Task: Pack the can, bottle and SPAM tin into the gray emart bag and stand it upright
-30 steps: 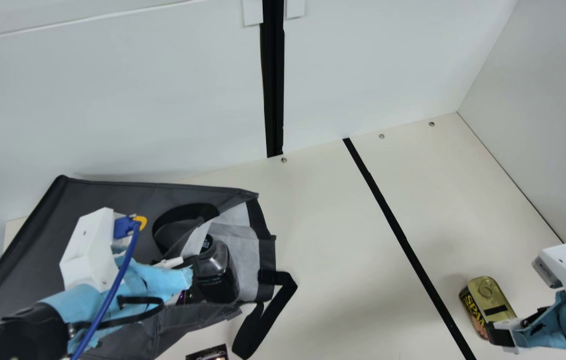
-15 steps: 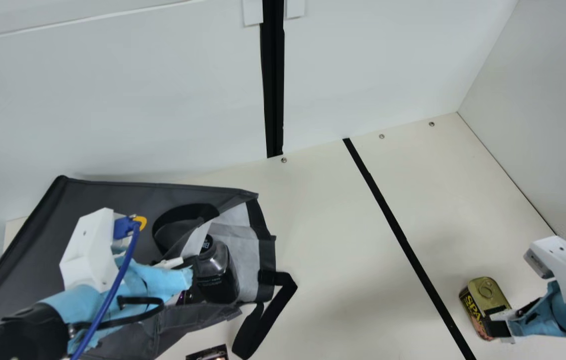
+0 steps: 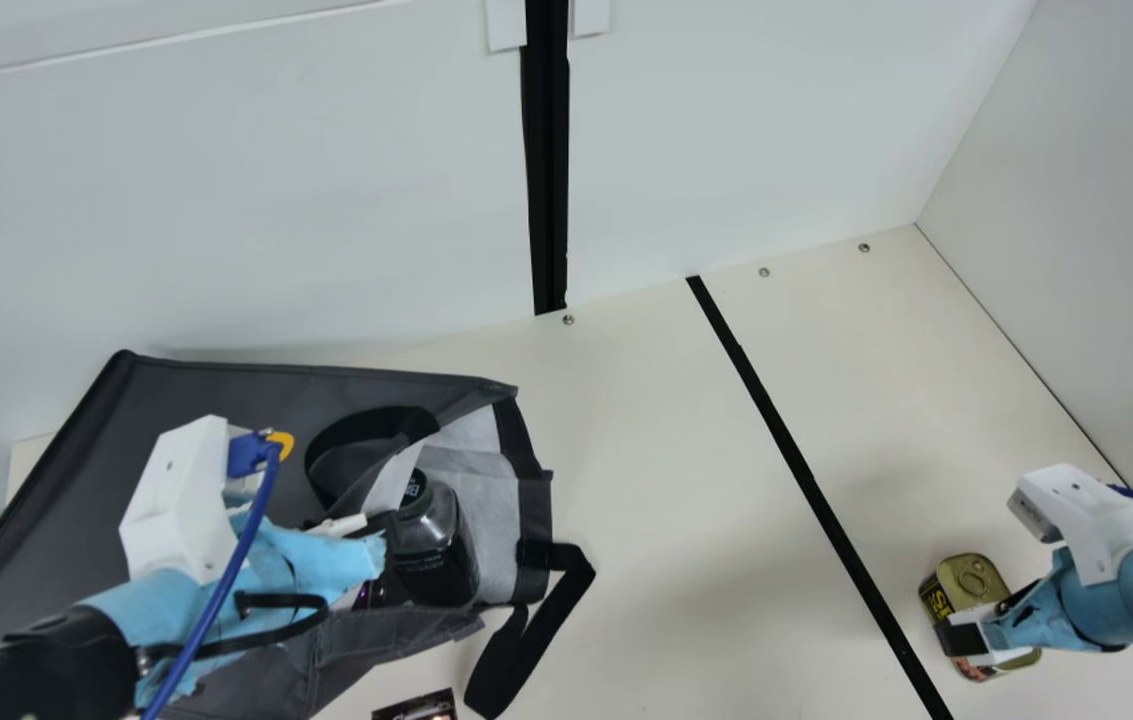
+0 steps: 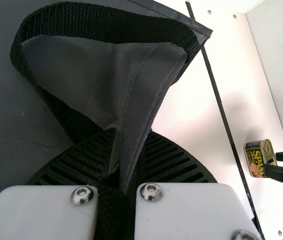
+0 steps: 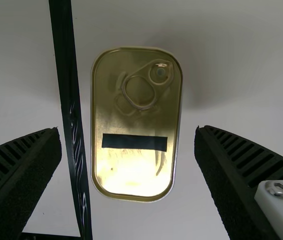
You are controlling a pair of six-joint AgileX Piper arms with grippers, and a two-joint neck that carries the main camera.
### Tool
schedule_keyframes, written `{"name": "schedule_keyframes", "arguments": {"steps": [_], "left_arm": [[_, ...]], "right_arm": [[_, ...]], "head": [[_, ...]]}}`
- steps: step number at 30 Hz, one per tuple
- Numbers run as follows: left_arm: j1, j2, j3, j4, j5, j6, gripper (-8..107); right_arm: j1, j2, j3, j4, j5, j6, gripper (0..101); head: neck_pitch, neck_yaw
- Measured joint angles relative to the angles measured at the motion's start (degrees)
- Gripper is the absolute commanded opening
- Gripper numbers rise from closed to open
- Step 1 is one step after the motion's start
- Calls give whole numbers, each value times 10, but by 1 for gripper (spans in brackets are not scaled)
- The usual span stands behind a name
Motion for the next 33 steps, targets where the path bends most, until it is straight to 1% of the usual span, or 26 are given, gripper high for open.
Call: {"name": "schedule_keyframes", "arguments": {"steps": [3, 6, 9, 11, 16, 23, 24, 31, 33], "left_arm": [[0, 0, 0, 0, 0, 0, -8], [0, 0, 0, 0, 0, 0, -8], [0, 0, 0, 0, 0, 0, -8], [0, 0, 0, 0, 0, 0, -8], [0, 0, 0, 0, 0, 0, -8], [0, 0, 0, 0, 0, 0, -8], [0, 0, 0, 0, 0, 0, -8], [0, 0, 0, 0, 0, 0, -8], [0, 0, 0, 0, 0, 0, -8]], "right_arm": [[10, 13, 2, -3, -16, 5, 95], [21, 25, 4, -4, -24, 11, 95], [31, 37, 4, -4, -43, 19, 95], [37, 44, 4, -5, -44, 20, 82], [51, 60, 4, -9, -64, 21, 48], [61, 70, -2, -15, -65, 17, 1], [61, 71, -3, -15, -65, 14, 0], [62, 71, -12, -9, -69, -14, 0], [61, 69, -17, -5, -64, -24, 0]], "head": [[1, 1], [0, 1], [0, 1], [0, 0], [0, 1], [0, 1], [0, 1], [0, 0], [0, 1]]}}
